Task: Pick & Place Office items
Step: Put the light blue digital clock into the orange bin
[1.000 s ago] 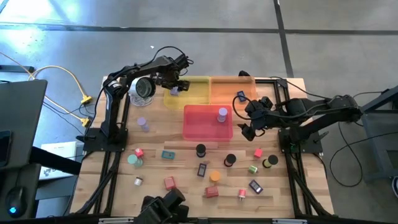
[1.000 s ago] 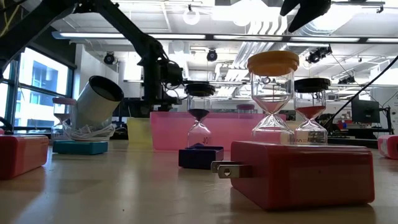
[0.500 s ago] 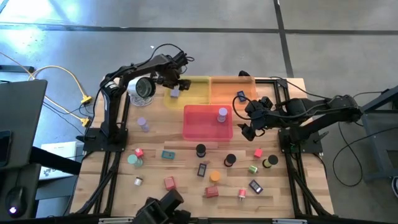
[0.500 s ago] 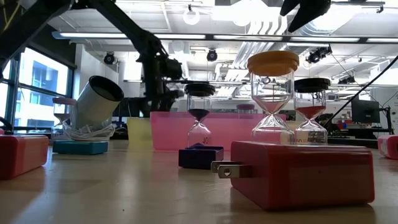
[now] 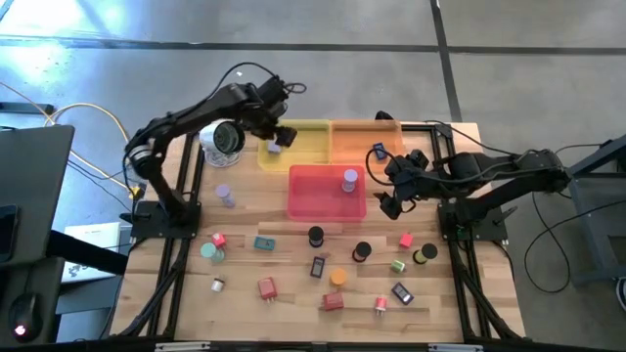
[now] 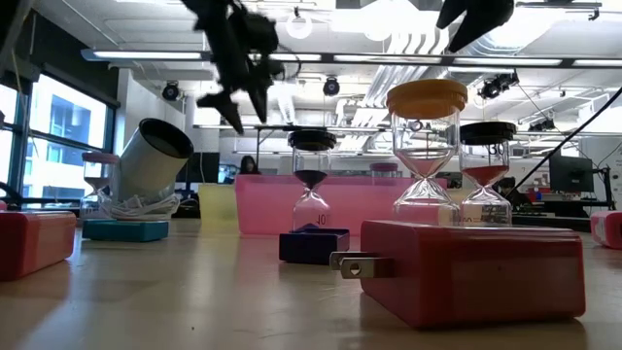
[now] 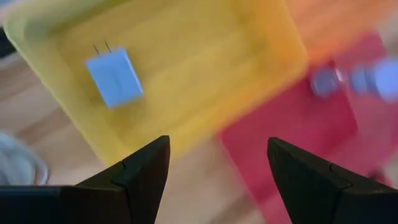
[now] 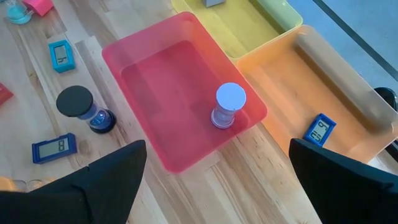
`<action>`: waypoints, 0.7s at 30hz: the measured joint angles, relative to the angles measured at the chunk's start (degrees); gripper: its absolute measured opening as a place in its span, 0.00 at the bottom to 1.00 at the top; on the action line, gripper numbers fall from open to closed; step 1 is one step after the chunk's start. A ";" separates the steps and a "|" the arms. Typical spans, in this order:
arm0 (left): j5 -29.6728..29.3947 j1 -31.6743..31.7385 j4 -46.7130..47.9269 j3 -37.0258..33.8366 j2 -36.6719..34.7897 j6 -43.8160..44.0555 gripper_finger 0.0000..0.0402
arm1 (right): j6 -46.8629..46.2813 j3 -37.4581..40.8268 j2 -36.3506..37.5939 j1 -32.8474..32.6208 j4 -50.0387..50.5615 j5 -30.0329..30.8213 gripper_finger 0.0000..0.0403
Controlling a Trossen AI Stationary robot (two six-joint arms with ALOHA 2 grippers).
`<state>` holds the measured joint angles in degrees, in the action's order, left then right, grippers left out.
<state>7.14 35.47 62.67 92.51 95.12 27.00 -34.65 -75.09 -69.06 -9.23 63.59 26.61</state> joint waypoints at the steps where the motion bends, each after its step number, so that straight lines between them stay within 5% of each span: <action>1: -0.04 -1.20 1.72 0.00 -1.19 -0.42 0.65 | 0.02 0.00 0.00 0.04 0.00 0.00 0.95; 16: -0.60 -28.88 18.86 0.00 -11.56 4.03 0.65 | 2.16 0.00 0.00 0.02 -0.06 0.14 0.95; 21: -3.00 -35.52 21.32 0.02 -10.90 19.34 0.65 | 2.16 0.00 0.00 0.02 -1.40 0.20 0.95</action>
<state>4.13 -0.04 83.99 92.53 84.22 46.35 -32.49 -75.09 -69.06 -9.21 62.20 26.81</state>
